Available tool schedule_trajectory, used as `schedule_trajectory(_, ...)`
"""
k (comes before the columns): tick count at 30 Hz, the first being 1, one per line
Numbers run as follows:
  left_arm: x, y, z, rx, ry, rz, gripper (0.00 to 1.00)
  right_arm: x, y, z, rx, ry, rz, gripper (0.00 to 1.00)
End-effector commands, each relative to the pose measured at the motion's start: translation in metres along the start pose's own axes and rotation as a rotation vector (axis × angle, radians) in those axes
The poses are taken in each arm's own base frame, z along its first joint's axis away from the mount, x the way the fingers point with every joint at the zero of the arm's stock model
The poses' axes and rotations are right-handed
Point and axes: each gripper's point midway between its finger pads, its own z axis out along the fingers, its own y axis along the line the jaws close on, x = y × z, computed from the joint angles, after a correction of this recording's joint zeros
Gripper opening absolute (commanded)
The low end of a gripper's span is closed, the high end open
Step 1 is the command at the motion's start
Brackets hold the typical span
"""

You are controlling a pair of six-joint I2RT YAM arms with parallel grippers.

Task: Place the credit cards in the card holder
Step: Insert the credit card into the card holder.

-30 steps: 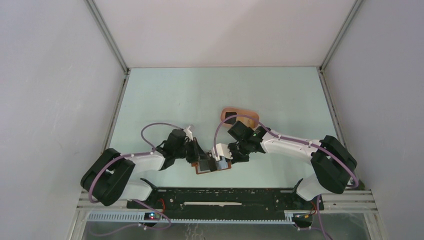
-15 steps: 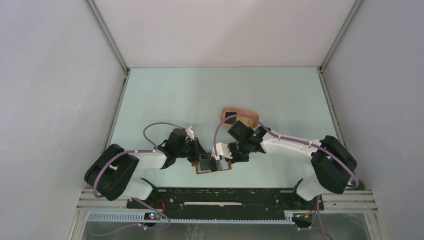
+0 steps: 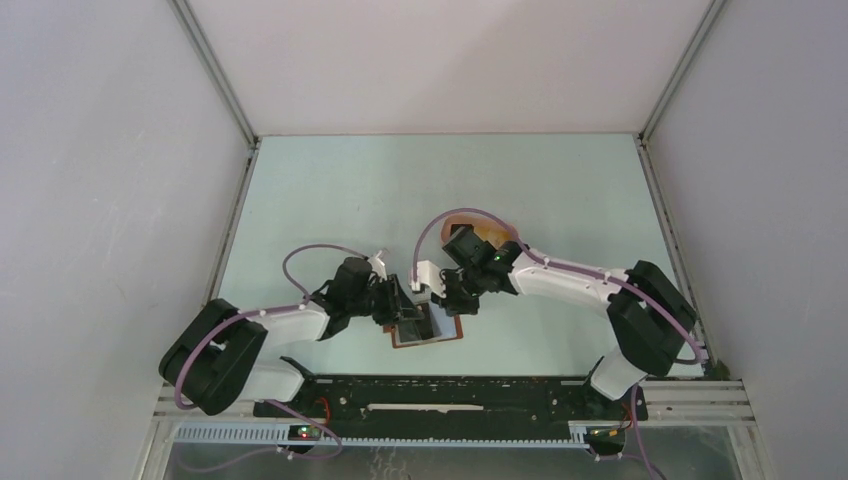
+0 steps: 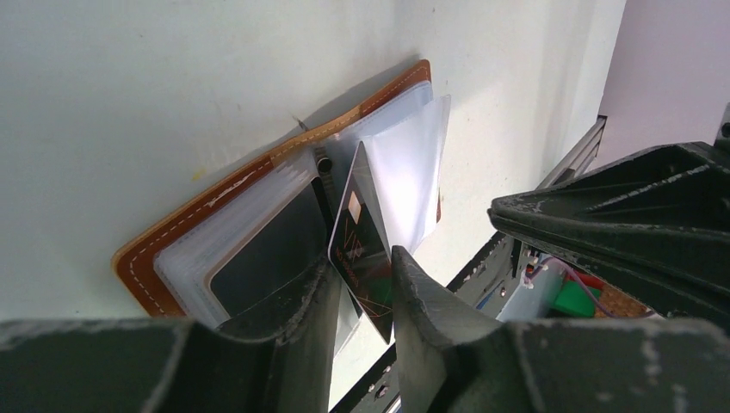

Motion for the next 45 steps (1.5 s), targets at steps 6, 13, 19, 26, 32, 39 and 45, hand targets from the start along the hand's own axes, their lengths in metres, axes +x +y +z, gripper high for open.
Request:
schedule_trajectory(6, 0.023, 0.046, -0.001, -0.162, 0.061, -0.020, 0.31, -0.002, -0.025, 0.024, 0.028, 0.029, 0.301, 0.06)
schedule_trajectory(13, 0.024, 0.051, -0.002, -0.191, 0.063, -0.012, 0.31, 0.022, -0.035, 0.038, 0.061, 0.138, 0.367, 0.04)
schedule_trajectory(19, 0.024, 0.056, 0.000, -0.211, 0.070, -0.007, 0.31, 0.019, -0.030, 0.037, 0.029, 0.130, 0.373, 0.03)
schedule_trajectory(26, 0.028, 0.063, 0.001, -0.244, 0.100, -0.008, 0.29, 0.006, -0.027, 0.028, 0.004, 0.079, 0.372, 0.06)
schedule_trajectory(32, 0.030, 0.070, 0.001, -0.281, 0.121, -0.008, 0.23, -0.001, -0.026, 0.021, -0.005, 0.049, 0.368, 0.06)
schedule_trajectory(39, 0.029, 0.068, 0.005, -0.279, 0.138, -0.011, 0.18, -0.018, -0.018, 0.011, -0.056, -0.021, 0.367, 0.07)
schedule_trajectory(45, 0.029, 0.065, 0.006, -0.261, 0.141, -0.009, 0.24, -0.039, -0.004, -0.007, -0.127, -0.153, 0.308, 0.07)
